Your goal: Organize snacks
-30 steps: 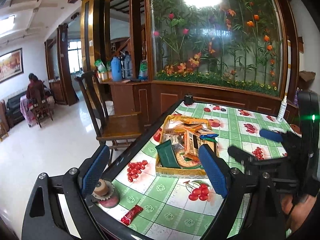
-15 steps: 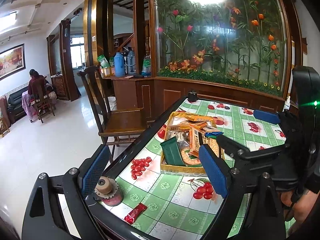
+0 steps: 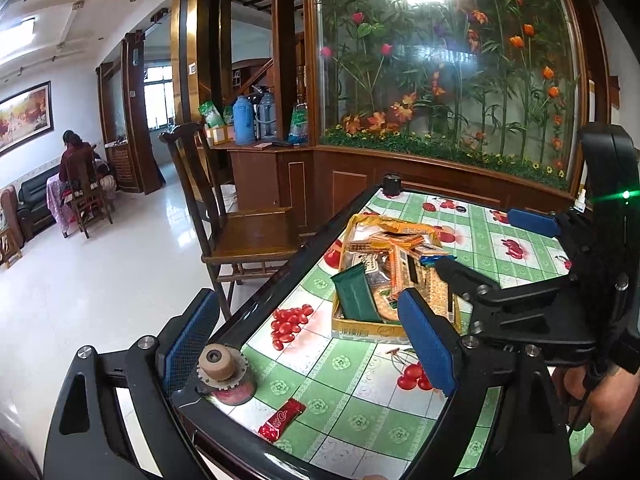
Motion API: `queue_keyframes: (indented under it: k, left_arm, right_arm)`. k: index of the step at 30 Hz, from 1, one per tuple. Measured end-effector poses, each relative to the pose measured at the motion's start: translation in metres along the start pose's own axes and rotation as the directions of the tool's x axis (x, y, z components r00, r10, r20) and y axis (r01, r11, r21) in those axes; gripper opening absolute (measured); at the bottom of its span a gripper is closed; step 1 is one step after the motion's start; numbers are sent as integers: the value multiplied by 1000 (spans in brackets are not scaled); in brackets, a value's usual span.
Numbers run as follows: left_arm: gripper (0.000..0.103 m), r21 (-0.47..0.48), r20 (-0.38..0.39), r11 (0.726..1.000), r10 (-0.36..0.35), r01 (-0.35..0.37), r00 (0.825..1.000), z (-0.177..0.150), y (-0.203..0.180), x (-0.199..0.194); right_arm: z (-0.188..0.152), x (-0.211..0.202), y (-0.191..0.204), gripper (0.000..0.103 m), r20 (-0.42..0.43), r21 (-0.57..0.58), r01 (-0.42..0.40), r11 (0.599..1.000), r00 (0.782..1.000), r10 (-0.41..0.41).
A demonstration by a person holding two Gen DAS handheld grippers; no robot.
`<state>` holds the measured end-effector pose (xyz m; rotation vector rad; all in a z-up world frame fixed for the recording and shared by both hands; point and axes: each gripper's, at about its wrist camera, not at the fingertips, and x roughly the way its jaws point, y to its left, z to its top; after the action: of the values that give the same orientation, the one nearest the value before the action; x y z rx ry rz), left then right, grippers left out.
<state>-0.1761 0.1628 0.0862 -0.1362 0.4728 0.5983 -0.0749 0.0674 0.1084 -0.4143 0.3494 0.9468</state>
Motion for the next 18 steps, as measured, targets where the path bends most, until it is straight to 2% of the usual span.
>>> queue_keyframes:
  k: [10, 18]
  left_arm:
    - [91, -12, -37, 1000, -28, 28, 999, -3, 4, 4]
    - [91, -22, -14, 999, -37, 37, 999, 0, 6, 0]
  right_arm:
    - [0, 1, -6, 102, -1, 11, 14, 1000, 1000, -14]
    - [0, 1, -7, 102, 0, 12, 15, 1000, 1000, -15]
